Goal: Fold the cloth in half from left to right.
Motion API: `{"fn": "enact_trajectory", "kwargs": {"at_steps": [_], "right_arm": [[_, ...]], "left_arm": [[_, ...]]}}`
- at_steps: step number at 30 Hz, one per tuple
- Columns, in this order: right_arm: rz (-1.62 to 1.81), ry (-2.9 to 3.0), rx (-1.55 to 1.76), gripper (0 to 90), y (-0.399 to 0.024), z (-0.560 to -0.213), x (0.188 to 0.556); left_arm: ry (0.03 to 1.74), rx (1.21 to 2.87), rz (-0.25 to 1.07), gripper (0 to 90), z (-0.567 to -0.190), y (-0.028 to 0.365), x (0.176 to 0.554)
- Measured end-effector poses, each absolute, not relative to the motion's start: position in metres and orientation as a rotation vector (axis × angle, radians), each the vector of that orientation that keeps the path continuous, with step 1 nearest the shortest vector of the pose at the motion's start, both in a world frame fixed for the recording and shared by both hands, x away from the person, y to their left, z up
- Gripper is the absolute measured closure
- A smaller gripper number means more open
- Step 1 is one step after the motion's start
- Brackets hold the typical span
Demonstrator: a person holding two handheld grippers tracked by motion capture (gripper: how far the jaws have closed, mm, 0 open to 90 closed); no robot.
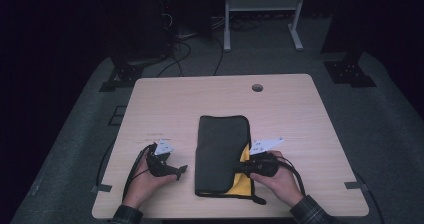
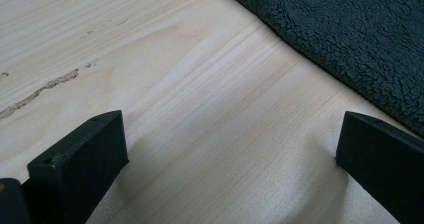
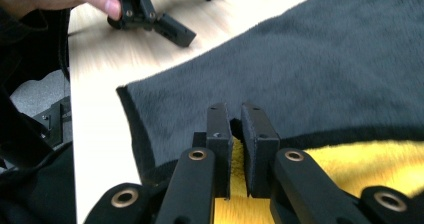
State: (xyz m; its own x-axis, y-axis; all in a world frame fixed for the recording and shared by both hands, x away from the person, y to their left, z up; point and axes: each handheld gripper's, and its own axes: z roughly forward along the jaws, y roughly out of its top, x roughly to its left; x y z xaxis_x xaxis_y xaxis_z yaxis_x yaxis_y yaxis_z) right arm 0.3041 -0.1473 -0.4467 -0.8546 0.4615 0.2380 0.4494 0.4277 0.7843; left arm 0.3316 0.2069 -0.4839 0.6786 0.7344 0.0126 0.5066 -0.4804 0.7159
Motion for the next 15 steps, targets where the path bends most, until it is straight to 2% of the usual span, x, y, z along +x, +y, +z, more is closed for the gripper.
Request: {"fn": "enact_trajectory", "kwargs": {"at_steps": [9,15], "right_arm": [[1.358,2.691,0.871,79.3,-0.165,-0.460,0.291],[1.400,2.665,0.848,72.5,-0.175,-0.454,0.286]], "left_arm": [[0.947,2.187,0.418,0.0,-0.484,0.207,0.332],[0.947,2.186,0.419,0.0,-0.484,0.207,0.332]]}}
